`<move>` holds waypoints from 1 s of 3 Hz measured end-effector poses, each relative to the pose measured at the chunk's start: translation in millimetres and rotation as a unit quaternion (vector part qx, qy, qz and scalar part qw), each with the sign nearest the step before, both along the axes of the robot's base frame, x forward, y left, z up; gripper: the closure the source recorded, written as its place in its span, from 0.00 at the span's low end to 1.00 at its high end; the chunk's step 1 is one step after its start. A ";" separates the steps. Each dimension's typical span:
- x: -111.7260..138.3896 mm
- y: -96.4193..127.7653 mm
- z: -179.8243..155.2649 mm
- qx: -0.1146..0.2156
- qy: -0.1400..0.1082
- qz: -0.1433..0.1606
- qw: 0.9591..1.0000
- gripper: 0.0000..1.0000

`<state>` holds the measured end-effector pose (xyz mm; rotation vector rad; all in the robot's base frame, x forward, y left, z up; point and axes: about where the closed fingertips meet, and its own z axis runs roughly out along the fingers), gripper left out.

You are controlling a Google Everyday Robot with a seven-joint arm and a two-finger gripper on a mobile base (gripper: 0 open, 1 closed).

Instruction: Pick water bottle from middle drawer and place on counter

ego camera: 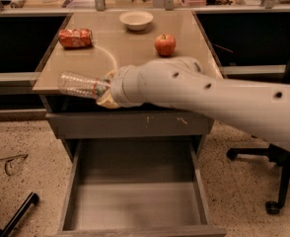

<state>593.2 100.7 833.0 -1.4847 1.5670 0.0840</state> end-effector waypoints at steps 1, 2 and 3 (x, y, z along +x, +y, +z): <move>61.5 -5.9 12.3 -0.008 0.013 -0.025 1.000 1.00; 107.2 -33.0 -9.7 -0.022 0.062 -0.076 0.995 1.00; 114.6 -37.0 -9.6 -0.025 0.069 -0.085 0.994 1.00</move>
Offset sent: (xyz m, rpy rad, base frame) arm 0.1622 -0.0719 -0.0391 -0.0735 0.2565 -0.2935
